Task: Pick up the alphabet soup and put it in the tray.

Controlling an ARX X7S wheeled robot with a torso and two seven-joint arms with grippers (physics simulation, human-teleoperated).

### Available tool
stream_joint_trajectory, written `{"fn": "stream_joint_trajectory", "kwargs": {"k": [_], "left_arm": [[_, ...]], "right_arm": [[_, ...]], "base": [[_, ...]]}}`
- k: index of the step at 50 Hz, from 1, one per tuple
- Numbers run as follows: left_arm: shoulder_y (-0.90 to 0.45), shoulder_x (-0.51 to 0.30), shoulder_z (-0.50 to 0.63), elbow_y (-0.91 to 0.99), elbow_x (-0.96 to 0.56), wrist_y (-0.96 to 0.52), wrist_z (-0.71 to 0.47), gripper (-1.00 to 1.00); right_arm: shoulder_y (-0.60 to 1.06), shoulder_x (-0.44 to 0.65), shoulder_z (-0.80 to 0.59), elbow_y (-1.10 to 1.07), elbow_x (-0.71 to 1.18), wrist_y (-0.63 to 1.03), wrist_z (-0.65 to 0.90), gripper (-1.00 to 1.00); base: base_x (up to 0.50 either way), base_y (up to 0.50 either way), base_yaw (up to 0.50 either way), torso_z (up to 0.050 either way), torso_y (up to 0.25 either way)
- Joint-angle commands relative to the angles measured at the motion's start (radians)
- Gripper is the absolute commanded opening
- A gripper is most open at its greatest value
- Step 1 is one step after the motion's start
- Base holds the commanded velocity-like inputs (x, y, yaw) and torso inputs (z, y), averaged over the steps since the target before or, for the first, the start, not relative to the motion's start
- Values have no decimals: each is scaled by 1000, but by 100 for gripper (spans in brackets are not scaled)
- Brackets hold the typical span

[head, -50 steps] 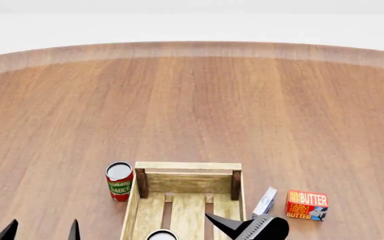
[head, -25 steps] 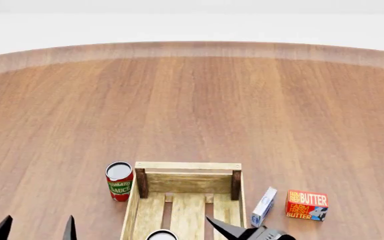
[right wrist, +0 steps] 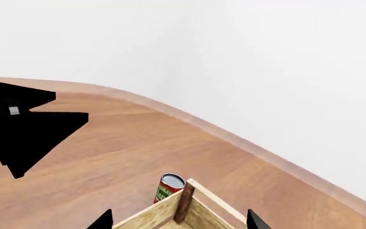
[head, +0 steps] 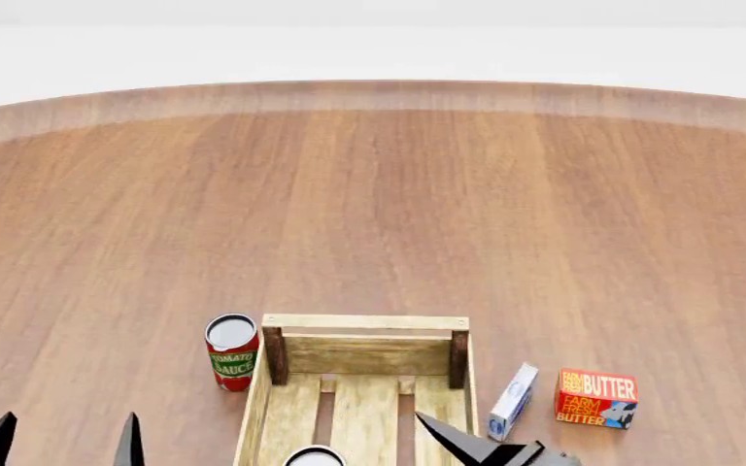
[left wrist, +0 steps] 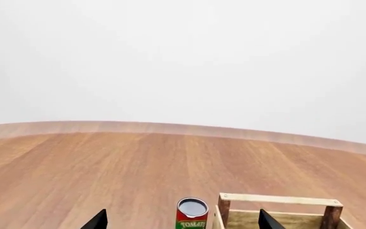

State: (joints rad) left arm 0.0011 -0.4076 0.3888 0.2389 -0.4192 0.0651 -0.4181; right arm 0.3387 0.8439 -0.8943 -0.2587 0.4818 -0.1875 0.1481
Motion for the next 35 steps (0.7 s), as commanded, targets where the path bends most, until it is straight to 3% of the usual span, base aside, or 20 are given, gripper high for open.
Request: {"fn": "stream_joint_trajectory", "kwargs": {"k": [1, 35], "left_arm": [[2, -4, 1, 12, -4, -2, -3, 100], [30, -36, 1, 114, -19, -15, -22, 100]], "right_arm": [[-21, 42, 14, -81, -28, 0, 53, 100], [-108, 137, 88, -276, -133, -72, 244, 100]], "base": [[0, 0, 0, 0, 0], [0, 0, 0, 0, 0]]}}
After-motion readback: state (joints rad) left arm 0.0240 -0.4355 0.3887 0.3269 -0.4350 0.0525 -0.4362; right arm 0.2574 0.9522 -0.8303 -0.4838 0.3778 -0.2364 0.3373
